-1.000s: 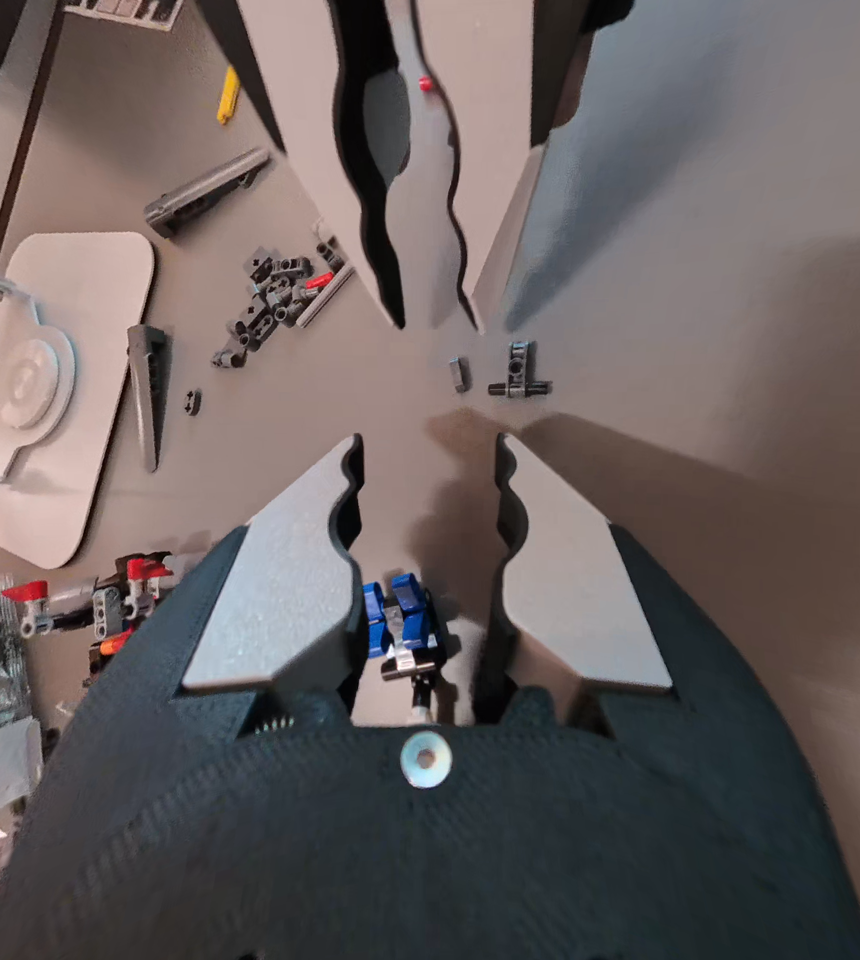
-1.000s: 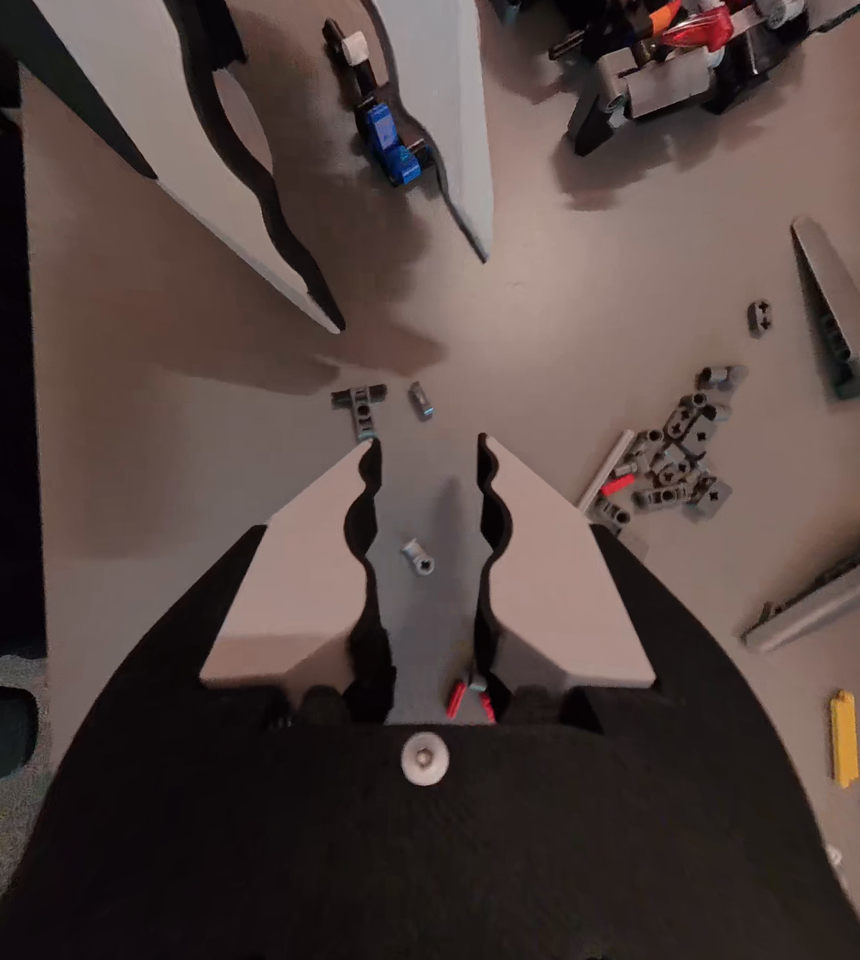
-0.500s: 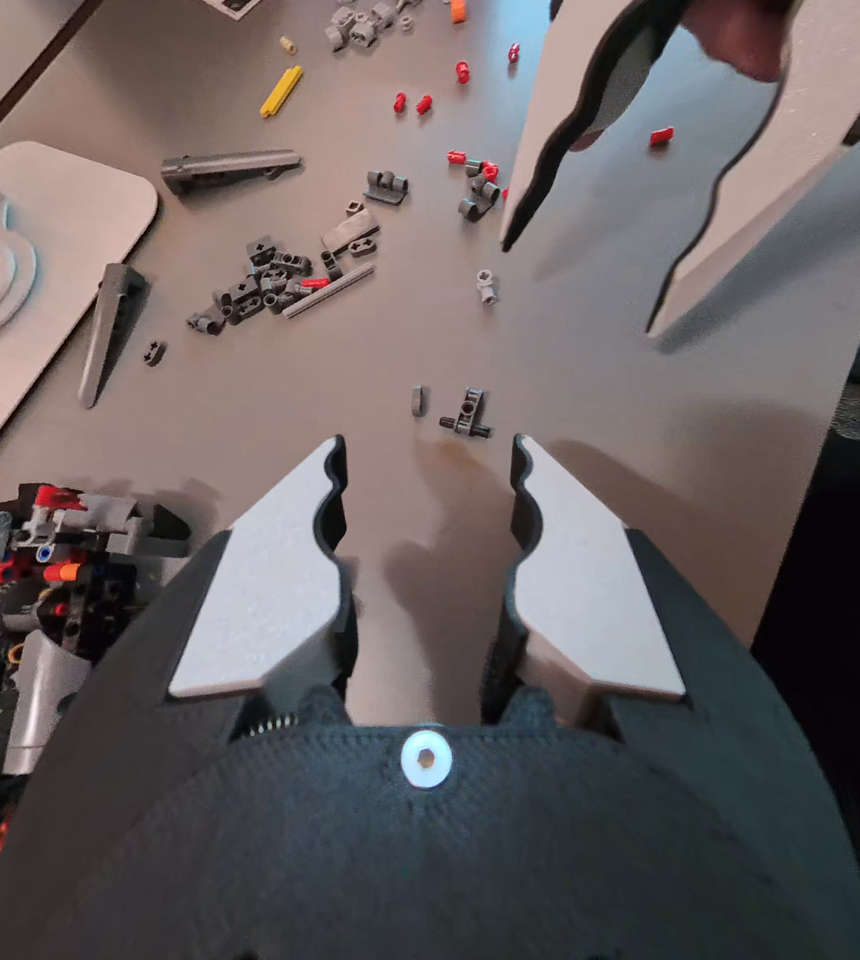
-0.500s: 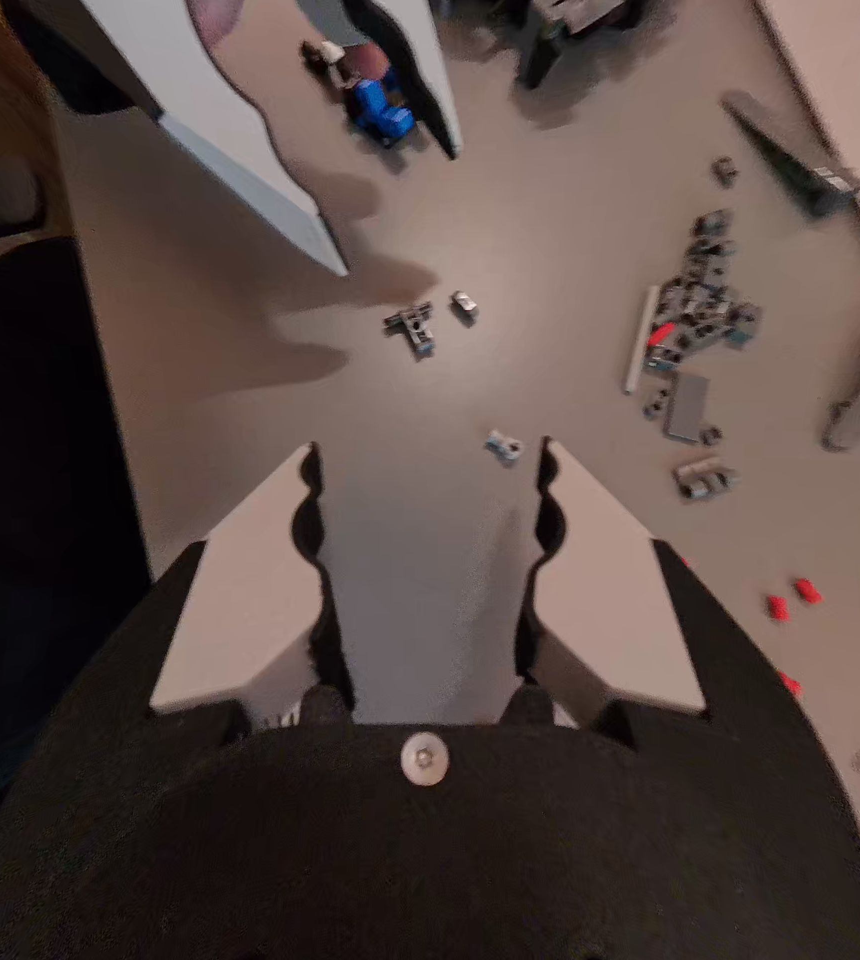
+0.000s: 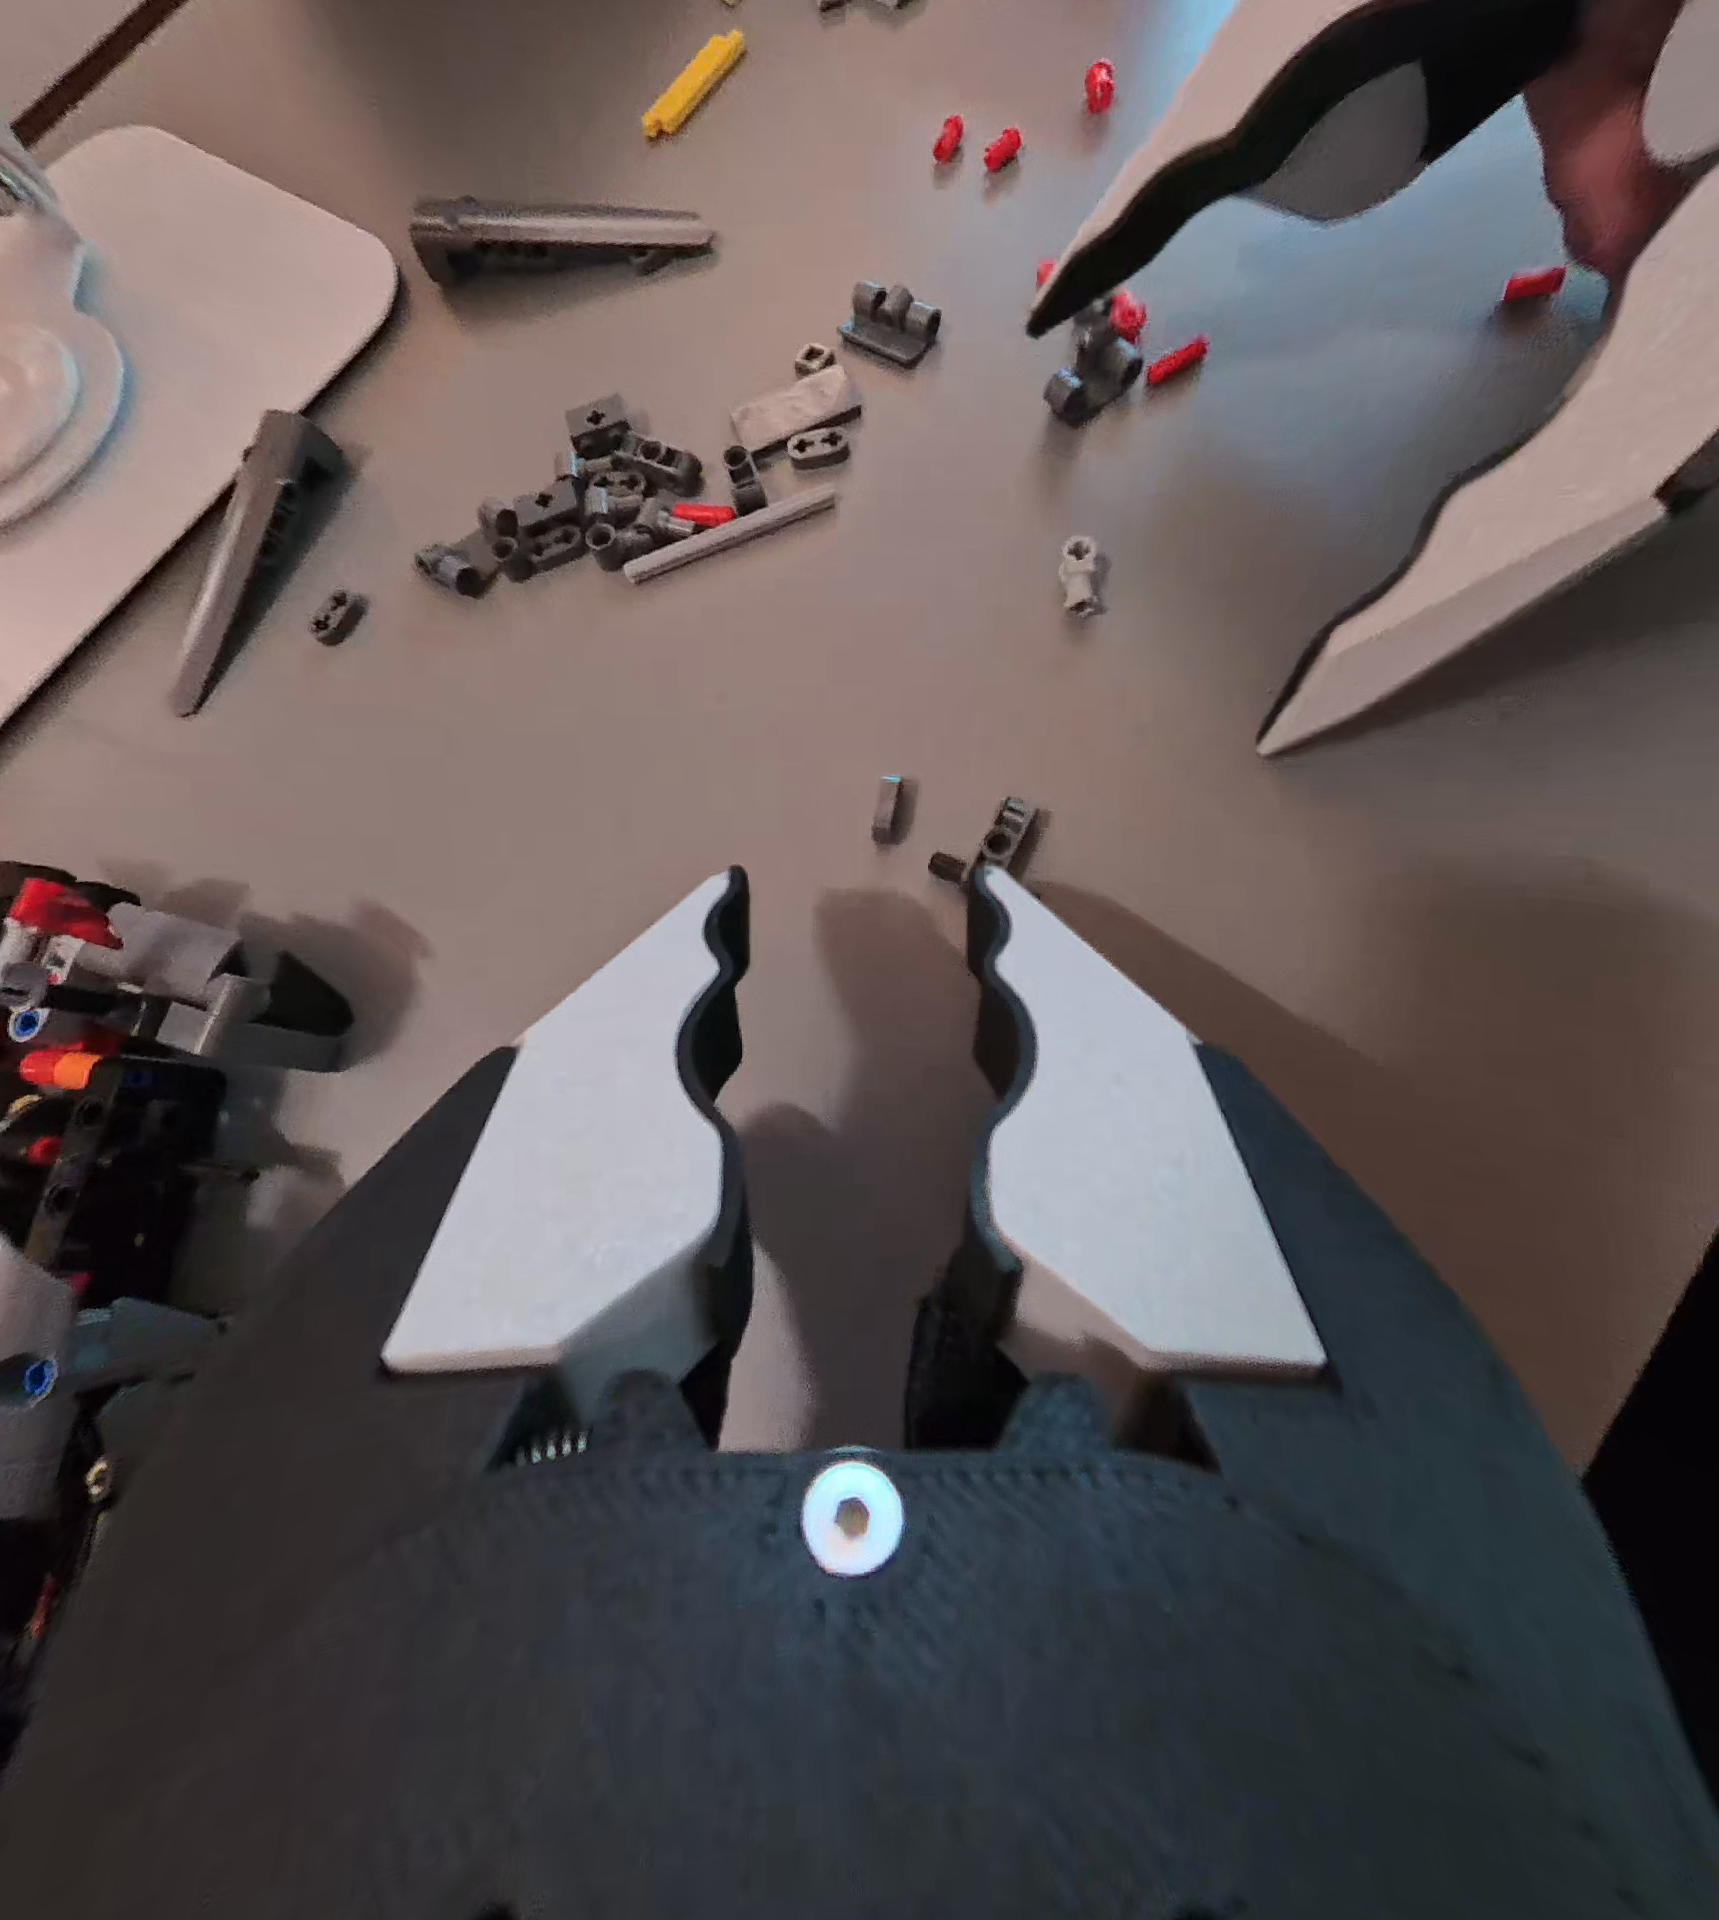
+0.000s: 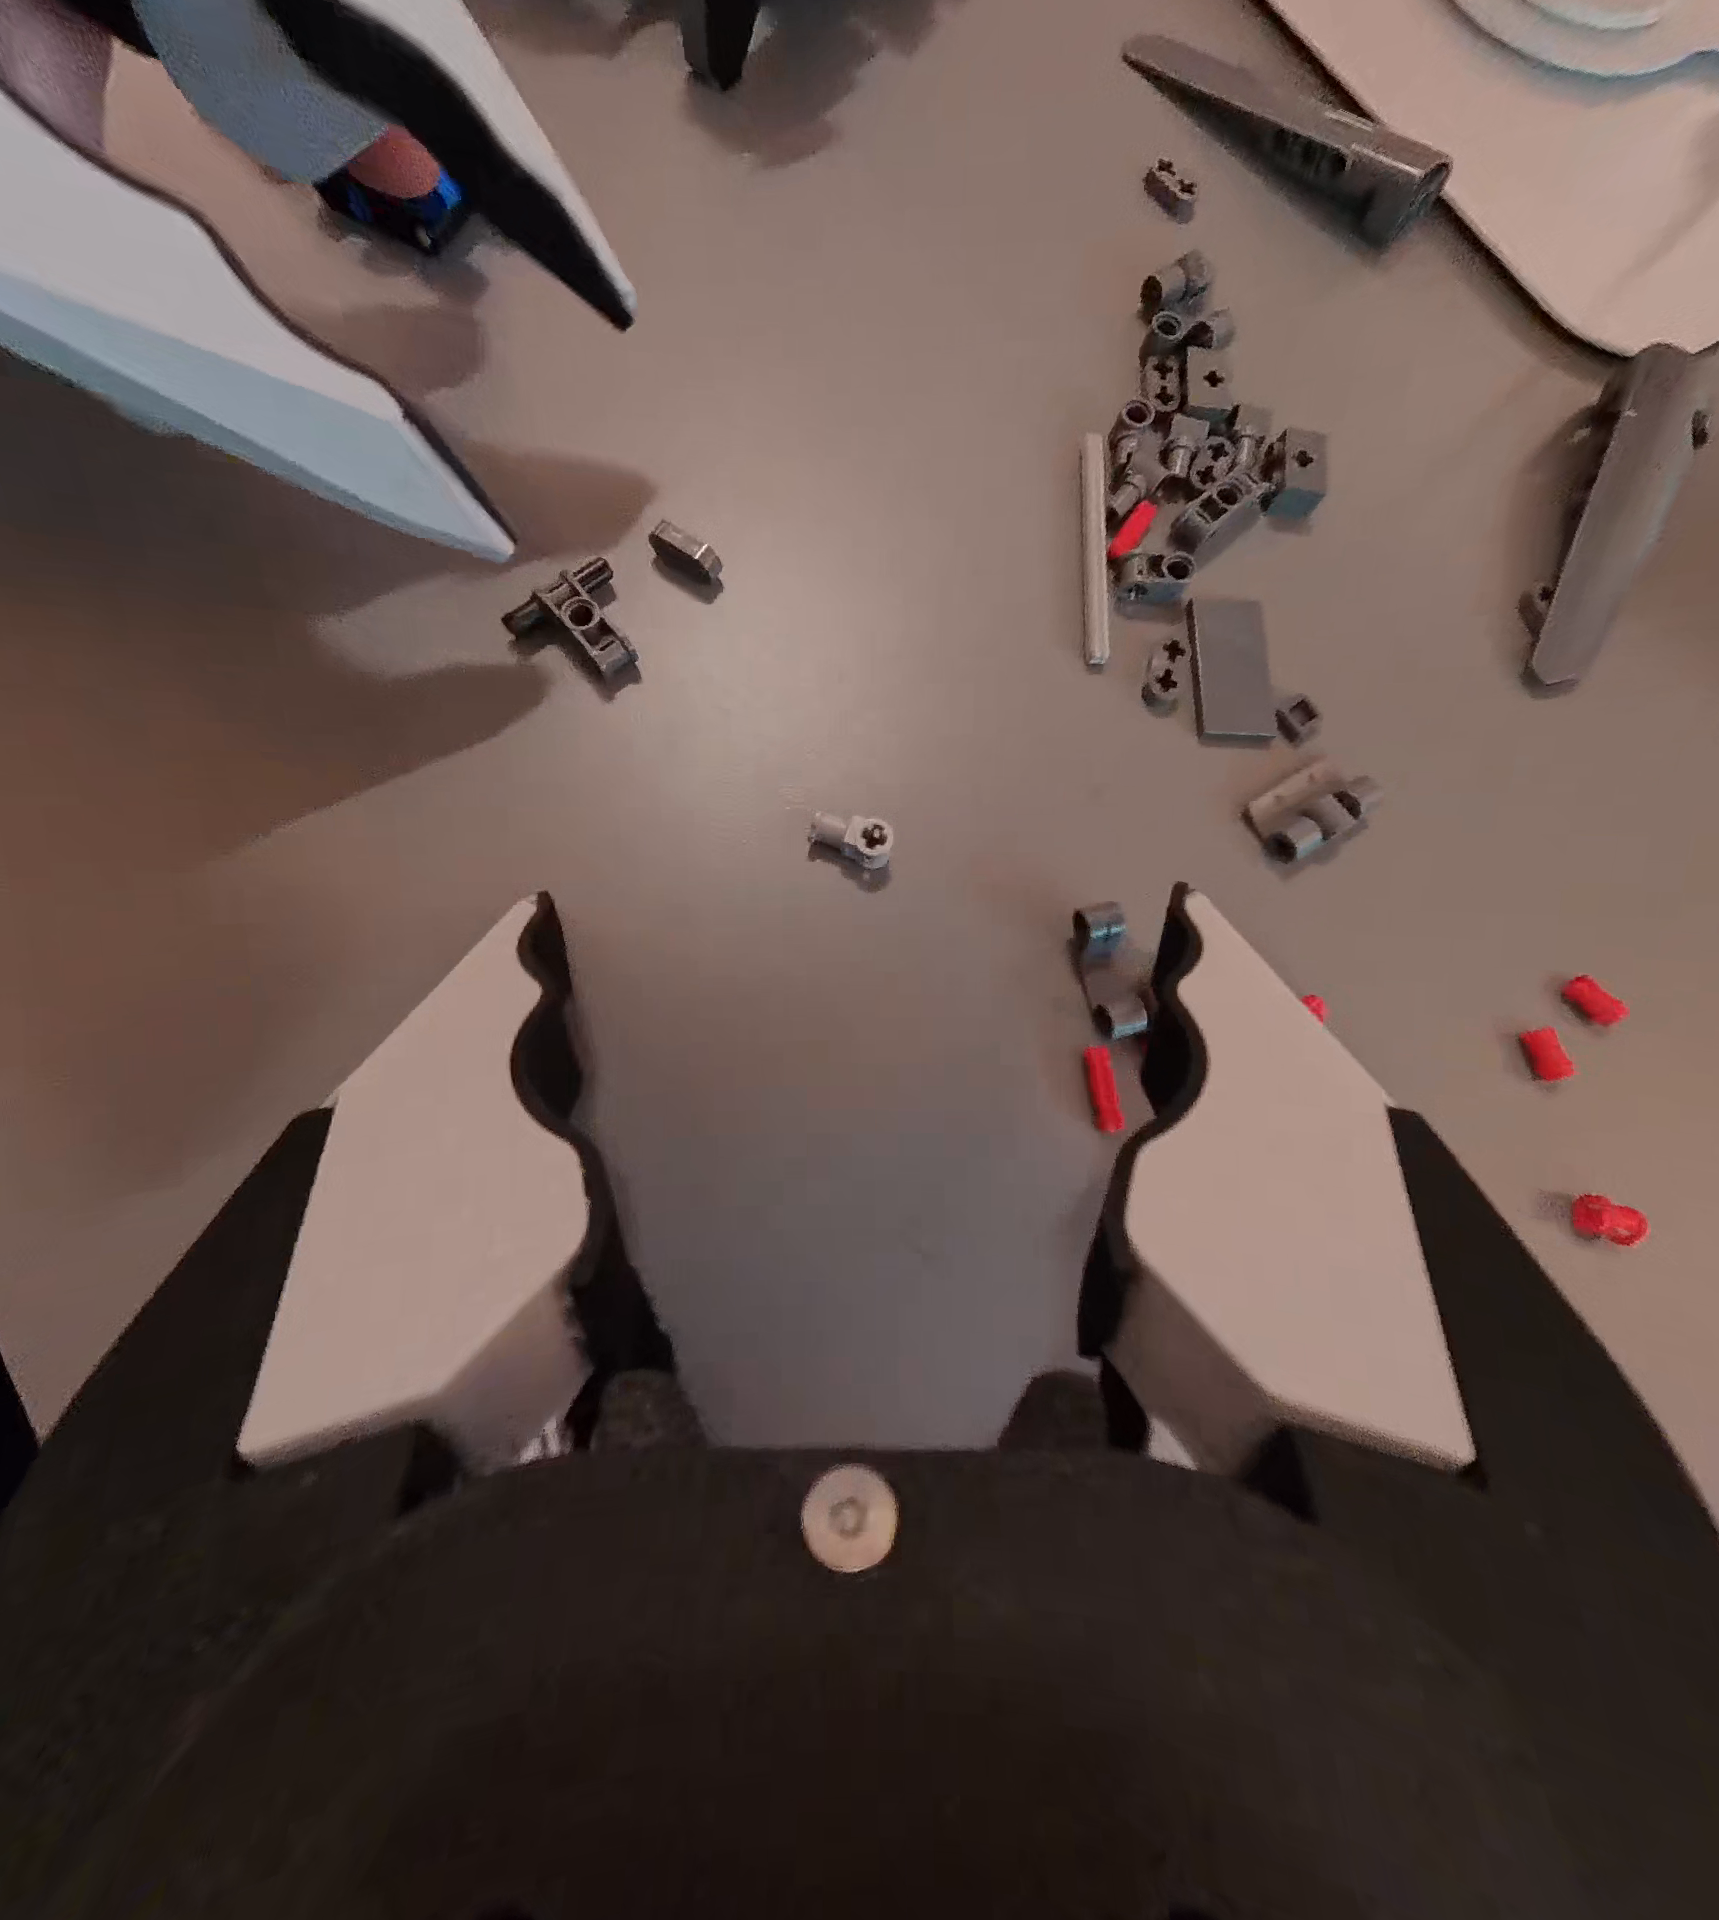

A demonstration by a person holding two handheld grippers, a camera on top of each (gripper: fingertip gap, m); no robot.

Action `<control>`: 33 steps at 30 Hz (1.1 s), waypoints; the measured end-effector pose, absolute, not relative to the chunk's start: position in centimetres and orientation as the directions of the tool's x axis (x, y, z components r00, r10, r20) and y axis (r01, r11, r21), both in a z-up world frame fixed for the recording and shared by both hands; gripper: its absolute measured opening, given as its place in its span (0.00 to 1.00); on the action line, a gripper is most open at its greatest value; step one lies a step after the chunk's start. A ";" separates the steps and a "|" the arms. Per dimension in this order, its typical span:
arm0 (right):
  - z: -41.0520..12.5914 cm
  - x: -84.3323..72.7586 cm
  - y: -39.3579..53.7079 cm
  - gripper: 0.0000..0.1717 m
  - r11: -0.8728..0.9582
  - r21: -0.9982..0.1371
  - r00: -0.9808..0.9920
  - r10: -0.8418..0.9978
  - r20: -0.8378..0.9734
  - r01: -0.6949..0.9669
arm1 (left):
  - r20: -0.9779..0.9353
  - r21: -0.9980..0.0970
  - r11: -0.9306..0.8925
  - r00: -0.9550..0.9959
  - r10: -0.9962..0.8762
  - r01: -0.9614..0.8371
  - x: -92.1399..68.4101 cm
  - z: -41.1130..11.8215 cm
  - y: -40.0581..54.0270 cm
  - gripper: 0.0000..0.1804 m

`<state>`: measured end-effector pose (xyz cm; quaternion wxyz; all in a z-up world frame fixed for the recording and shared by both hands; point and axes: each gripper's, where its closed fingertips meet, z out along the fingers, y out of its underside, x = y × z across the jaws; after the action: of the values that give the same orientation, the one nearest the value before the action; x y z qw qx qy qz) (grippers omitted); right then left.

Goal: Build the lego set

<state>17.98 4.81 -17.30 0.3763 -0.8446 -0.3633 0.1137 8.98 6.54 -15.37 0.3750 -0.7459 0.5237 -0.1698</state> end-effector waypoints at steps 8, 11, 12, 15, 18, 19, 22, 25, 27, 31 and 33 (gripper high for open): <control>-17.1 18.9 5.6 0.53 -0.470 -0.741 0.773 0.627 0.102 0.480 | -0.125 -0.723 -0.205 0.417 -0.900 -0.659 8.8 -16.3 6.5 0.29; -16.9 19.7 5.9 0.40 -0.472 -0.725 0.780 0.610 0.142 0.501 | -0.080 -0.744 -0.229 0.424 -0.902 -0.628 9.0 -15.8 6.5 0.36; -16.9 19.9 6.0 0.36 -0.483 -0.719 0.789 0.596 0.147 0.499 | -0.097 -0.748 -0.236 0.454 -0.886 -0.621 8.7 -15.5 7.1 0.29; -16.9 19.9 6.2 0.44 -0.491 -0.725 0.794 0.595 0.127 0.483 | -0.137 -0.756 -0.248 0.516 -0.846 -0.606 8.2 -15.1 8.3 0.25; -17.1 19.6 5.9 0.45 -0.507 -0.731 0.791 0.607 0.074 0.458 | -0.058 -0.745 -0.284 0.483 -0.874 -0.603 8.9 -16.0 7.5 0.29; -17.2 19.5 6.0 0.45 -0.508 -0.736 0.794 0.605 0.065 0.447 | -0.062 -0.743 -0.278 0.476 -0.877 -0.609 9.0 -16.2 7.4 0.30; -17.2 19.3 6.0 0.60 -0.484 -0.741 0.781 0.619 0.086 0.466 | -0.037 -0.740 -0.305 0.488 -0.872 -0.600 8.9 -16.2 7.6 0.30; -17.5 18.7 5.5 0.73 -0.487 -0.714 0.744 0.665 0.071 0.503 | -0.126 -0.725 -0.259 0.492 -0.862 -0.638 8.5 -16.3 8.1 0.33; -17.1 19.3 6.0 0.73 -0.475 -0.699 0.750 0.649 0.132 0.534 | -0.202 -0.728 -0.193 0.474 -0.857 -0.658 8.4 -15.9 8.2 0.35; -15.3 19.8 6.6 0.38 -0.465 -0.731 0.791 0.590 0.164 0.499 | -0.215 -0.752 -0.197 0.516 -0.829 -0.629 8.2 -14.8 8.9 0.24; -14.8 18.5 5.1 0.55 -0.472 -0.733 0.742 0.668 0.065 0.489 | -0.218 -0.751 -0.194 0.515 -0.829 -0.631 7.9 -14.4 8.9 0.22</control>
<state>18.48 5.10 -14.83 0.3850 -0.8501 -0.3403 0.1158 7.92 8.93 -14.39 0.4179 -0.7633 0.4781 -0.1187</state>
